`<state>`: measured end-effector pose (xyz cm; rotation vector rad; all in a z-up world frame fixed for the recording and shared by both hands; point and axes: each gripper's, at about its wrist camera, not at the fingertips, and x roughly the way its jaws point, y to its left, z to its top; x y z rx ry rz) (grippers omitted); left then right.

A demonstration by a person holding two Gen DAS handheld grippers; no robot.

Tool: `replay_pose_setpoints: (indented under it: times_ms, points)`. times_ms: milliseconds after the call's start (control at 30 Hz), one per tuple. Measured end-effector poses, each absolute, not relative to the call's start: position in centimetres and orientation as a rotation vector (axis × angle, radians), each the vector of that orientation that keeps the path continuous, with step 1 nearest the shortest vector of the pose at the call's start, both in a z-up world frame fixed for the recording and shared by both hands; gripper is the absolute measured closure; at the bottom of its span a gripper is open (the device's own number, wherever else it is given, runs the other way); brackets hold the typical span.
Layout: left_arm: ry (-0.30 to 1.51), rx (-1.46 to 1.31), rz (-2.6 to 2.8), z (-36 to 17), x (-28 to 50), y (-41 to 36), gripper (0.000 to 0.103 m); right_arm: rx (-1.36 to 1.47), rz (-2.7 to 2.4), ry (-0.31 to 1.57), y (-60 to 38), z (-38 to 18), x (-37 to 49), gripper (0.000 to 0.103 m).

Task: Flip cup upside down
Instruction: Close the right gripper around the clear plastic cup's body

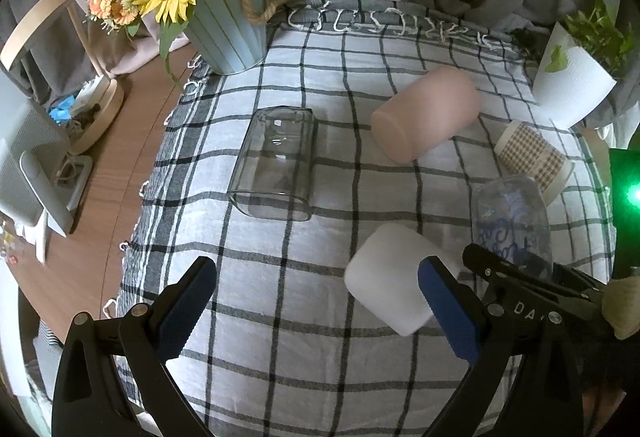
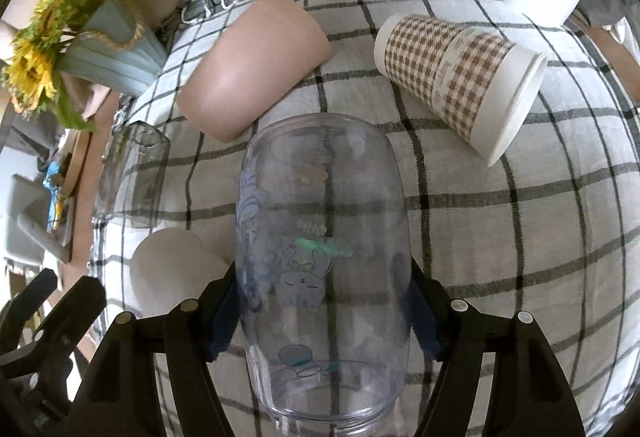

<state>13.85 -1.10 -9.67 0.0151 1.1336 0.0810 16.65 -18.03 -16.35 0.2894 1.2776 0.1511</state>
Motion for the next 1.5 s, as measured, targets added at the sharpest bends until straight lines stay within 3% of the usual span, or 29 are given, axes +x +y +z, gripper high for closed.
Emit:
replay_pose_setpoints:
  times_ms: [367,1233,1500]
  points:
    - [1.129,0.002,0.071,-9.1,11.2,-2.6,0.000,0.275,0.141,1.263,-19.8,-14.1,13.6,0.032]
    - [1.204,-0.004,0.139,-11.6,8.2,-3.2,0.000,0.283,0.129,1.353,-21.1,-18.0,10.8,0.032]
    - [1.193,-0.016,0.146,-10.9,8.0,-3.0,0.000,0.294,0.137,1.324,-21.3,-17.0,10.7,0.023]
